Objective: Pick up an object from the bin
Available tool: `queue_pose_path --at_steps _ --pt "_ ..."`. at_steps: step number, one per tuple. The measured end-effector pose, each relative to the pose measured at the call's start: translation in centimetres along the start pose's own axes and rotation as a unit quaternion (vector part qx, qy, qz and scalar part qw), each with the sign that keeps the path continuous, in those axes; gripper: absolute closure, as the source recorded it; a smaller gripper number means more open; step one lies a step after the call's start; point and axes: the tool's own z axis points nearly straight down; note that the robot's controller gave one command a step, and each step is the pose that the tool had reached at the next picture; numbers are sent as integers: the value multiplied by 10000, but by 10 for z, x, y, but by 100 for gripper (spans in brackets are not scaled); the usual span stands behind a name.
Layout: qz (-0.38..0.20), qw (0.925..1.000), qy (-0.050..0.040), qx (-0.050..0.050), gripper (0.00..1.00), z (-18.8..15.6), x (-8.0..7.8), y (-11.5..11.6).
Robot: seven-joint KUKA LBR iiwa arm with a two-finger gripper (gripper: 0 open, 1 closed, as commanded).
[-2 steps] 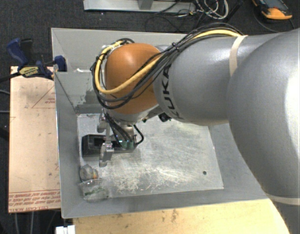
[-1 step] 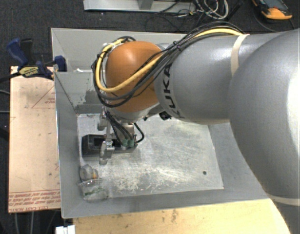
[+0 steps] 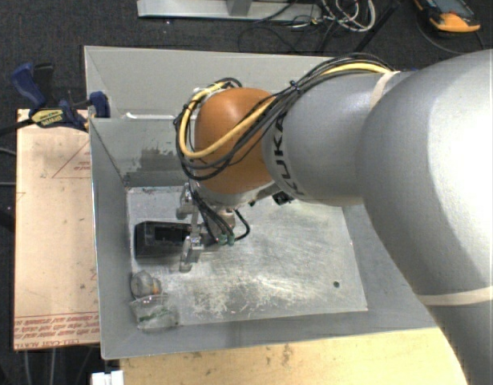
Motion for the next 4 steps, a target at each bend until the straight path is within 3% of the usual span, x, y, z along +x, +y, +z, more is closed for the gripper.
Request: queue_pose_path --at_steps 1,2,3,4 --pt "-717 9974 64 18 0 16 -23 -25" --pt "49 10000 21 11 0 0 -22 -19" --pt "447 9990 21 18 0 29 -19 -7" --pt "538 9985 59 38 100 36 -20 -1"
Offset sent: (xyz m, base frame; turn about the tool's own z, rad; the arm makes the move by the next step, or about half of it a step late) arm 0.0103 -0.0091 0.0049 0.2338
